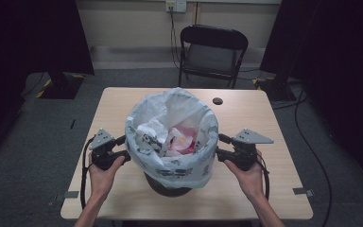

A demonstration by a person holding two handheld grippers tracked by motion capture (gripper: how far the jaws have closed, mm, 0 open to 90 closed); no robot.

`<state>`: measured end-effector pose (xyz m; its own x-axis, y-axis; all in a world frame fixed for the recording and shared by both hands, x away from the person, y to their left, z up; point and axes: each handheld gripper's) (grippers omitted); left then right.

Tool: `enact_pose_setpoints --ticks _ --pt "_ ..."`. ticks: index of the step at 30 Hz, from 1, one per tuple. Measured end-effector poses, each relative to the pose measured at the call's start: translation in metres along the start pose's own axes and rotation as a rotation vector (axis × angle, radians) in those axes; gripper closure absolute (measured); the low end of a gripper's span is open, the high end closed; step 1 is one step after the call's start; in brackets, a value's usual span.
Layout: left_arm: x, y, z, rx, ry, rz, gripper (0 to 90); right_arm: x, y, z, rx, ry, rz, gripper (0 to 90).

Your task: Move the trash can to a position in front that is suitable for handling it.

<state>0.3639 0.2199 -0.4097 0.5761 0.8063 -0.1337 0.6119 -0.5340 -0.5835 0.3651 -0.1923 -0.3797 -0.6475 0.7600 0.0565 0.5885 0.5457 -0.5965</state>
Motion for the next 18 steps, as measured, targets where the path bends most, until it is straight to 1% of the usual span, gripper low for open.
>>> enact_pose_setpoints --ticks 1,3,4,5,6,7,8,11,12,13,14,15,17,18 --pt "0.000 0.000 0.000 0.000 0.000 0.000 40.4 0.000 0.000 0.000 0.000 0.000 0.000 47.5" --pt "-0.004 0.001 0.000 0.007 0.002 0.009 40.2 -0.004 -0.003 0.001 0.005 0.009 -0.003 47.4" --pt "-0.008 0.003 -0.001 0.004 0.012 0.014 40.2 -0.009 -0.006 0.003 0.007 0.007 -0.008 47.4" --pt "-0.008 0.003 -0.001 0.004 0.012 0.014 40.1 -0.009 -0.006 0.003 0.007 0.007 -0.008 47.4" --pt "-0.009 0.004 -0.001 0.009 0.013 0.020 40.2 -0.012 -0.008 0.004 0.009 0.023 -0.018 48.1" --pt "-0.011 0.005 -0.001 0.004 0.002 0.029 40.2 -0.014 -0.009 0.005 0.008 0.027 -0.020 49.1" --pt "-0.013 0.006 -0.001 0.006 0.010 0.041 40.2 -0.014 -0.011 0.007 0.006 0.030 -0.019 49.9" --pt "-0.015 0.009 -0.002 0.007 0.016 0.052 40.2 -0.016 -0.013 0.010 -0.003 0.043 -0.028 52.1" --pt "-0.017 0.011 -0.003 0.005 0.025 0.053 40.2 -0.018 -0.015 0.012 -0.010 0.053 -0.026 53.8" --pt "-0.017 0.011 -0.003 0.005 0.025 0.053 40.1 -0.018 -0.015 0.012 -0.010 0.053 -0.026 53.8" --pt "-0.018 0.012 -0.003 0.002 0.032 0.061 40.0 -0.018 -0.018 0.014 -0.010 0.055 -0.016 54.7" --pt "-0.019 0.013 -0.003 0.002 0.027 0.067 39.1 -0.018 -0.019 0.014 -0.013 0.059 -0.015 56.9" --pt "-0.021 0.015 -0.003 0.003 0.024 0.073 39.6 -0.018 -0.021 0.015 -0.017 0.058 -0.014 58.2" --pt "-0.023 0.017 -0.004 0.004 0.029 0.077 40.2 -0.019 -0.021 0.016 -0.017 0.073 -0.013 58.2"
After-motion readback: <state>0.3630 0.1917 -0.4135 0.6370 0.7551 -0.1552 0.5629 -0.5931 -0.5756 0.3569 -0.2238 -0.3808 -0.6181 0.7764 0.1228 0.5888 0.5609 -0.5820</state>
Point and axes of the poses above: each handheld gripper's, and its own axes: y roughly forward along the jaws, z roughly out of its underside, x roughly to its left, and after that the axes turned 14 degrees about x, right-handed
